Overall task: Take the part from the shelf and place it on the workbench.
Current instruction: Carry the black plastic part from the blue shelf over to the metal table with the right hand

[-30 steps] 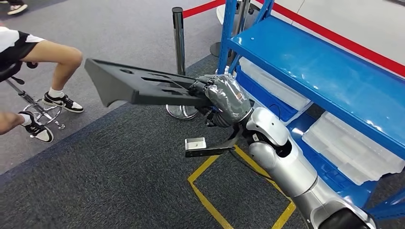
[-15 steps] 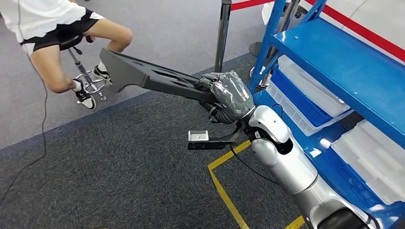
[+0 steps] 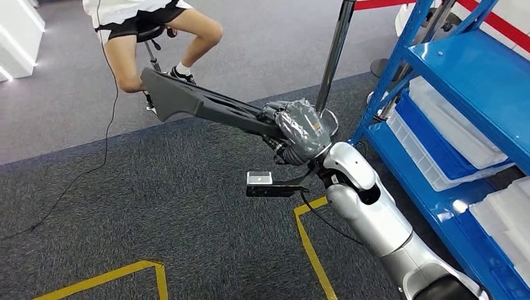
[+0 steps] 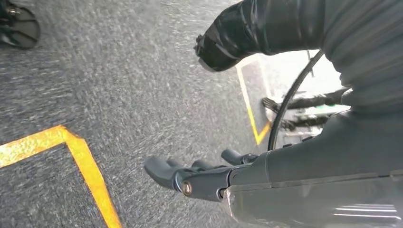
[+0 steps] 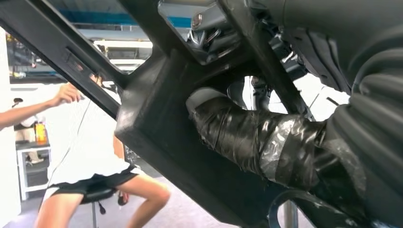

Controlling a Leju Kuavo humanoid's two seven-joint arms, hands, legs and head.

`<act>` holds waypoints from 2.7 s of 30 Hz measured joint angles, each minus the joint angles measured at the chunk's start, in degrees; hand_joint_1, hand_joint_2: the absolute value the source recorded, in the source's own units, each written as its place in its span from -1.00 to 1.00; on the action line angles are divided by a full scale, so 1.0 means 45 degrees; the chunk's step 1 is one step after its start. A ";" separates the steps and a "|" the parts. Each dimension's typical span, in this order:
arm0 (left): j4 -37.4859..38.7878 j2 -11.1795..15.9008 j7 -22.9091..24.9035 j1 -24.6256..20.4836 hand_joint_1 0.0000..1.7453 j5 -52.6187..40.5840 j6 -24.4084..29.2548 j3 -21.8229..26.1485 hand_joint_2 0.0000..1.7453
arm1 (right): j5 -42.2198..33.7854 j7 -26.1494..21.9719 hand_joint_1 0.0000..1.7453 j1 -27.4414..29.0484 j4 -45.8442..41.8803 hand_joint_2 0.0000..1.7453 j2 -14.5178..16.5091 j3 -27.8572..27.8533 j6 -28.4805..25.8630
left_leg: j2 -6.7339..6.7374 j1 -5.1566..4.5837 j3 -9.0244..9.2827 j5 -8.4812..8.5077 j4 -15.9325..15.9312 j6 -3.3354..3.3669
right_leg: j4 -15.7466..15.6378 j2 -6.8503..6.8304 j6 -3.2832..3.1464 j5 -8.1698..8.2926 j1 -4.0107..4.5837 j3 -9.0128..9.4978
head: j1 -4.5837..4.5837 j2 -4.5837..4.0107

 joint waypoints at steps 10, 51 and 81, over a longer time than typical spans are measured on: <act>0.0010 -0.0030 -0.0066 0.0034 -1.00 0.0032 -0.0023 -0.0002 1.00 | 0.0015 0.0005 1.00 0.0037 0.0073 1.00 0.0073 -0.0041 0.0001 | 0.1294 -0.0067 -0.0538 -0.1876 0.3144 -0.0087 | -0.0052 -0.1788 -0.0533 0.0624 0.0307 -0.0693 | -0.0090 0.0000; 0.0019 -0.0328 -0.0539 0.0068 -1.00 -0.0108 -0.0078 -0.0095 1.00 | -0.0351 0.0304 1.00 -0.1432 -0.0100 1.00 0.0169 -0.0777 0.0527 | 0.1474 -0.0298 0.1211 -0.0941 -0.0386 0.0526 | 0.1492 -0.1527 0.0043 -0.0459 0.0107 -0.1226 | -0.0086 0.0000; 0.0019 -0.0395 -0.0695 0.0101 -1.00 -0.0121 -0.0072 -0.0095 1.00 | -0.0389 0.0306 1.00 -0.1488 -0.0181 1.00 0.0143 -0.0812 0.0630 | 0.1542 -0.0290 0.1008 -0.1006 -0.0173 0.0504 | 0.1370 -0.1787 0.0132 -0.0217 -0.0024 -0.0616 | -0.0155 0.0000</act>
